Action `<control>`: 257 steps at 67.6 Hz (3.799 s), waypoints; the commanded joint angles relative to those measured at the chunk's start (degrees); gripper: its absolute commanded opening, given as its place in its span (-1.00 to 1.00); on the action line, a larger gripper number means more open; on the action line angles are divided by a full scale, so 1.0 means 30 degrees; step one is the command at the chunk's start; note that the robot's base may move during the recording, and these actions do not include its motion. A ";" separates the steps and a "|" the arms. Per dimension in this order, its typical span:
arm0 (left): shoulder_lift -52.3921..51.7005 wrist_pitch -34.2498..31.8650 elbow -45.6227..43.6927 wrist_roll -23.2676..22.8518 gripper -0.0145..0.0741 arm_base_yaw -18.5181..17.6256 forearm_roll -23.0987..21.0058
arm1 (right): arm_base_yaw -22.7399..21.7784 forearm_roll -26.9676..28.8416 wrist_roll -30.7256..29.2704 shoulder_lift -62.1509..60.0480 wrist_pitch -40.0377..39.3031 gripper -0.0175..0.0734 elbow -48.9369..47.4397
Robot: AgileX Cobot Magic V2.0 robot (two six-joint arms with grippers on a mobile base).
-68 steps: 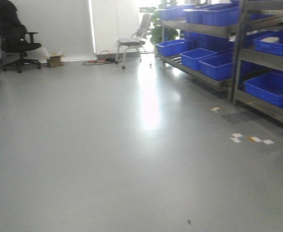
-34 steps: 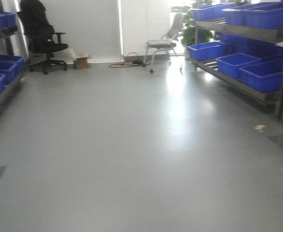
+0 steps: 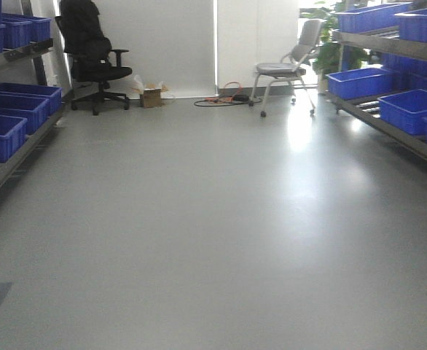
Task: Pick and sort blue part to right shelf
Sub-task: 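Drive the base up to the rack of empty blue bins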
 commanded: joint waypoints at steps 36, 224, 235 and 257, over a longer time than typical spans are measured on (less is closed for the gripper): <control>0.0343 -0.1716 -0.0536 0.0067 -0.15 -0.0040 0.0073 | -0.0082 -0.0299 -0.0036 0.0315 -0.1878 -0.04 -0.0449; 0.0343 -0.3056 0.4175 0.0067 -0.15 -0.0040 0.0073 | -0.0082 -0.0299 -0.0036 0.0315 -0.1878 -0.04 -0.0449; 0.0343 -0.3056 0.4175 0.0067 -0.15 -0.0040 0.0073 | -0.0082 -0.0299 -0.0036 0.0315 -0.1878 -0.04 -0.0449; 0.0343 -0.3056 0.4175 0.0067 -0.15 -0.0040 0.0073 | -0.0082 -0.0299 -0.0036 0.0315 -0.1878 -0.04 -0.0449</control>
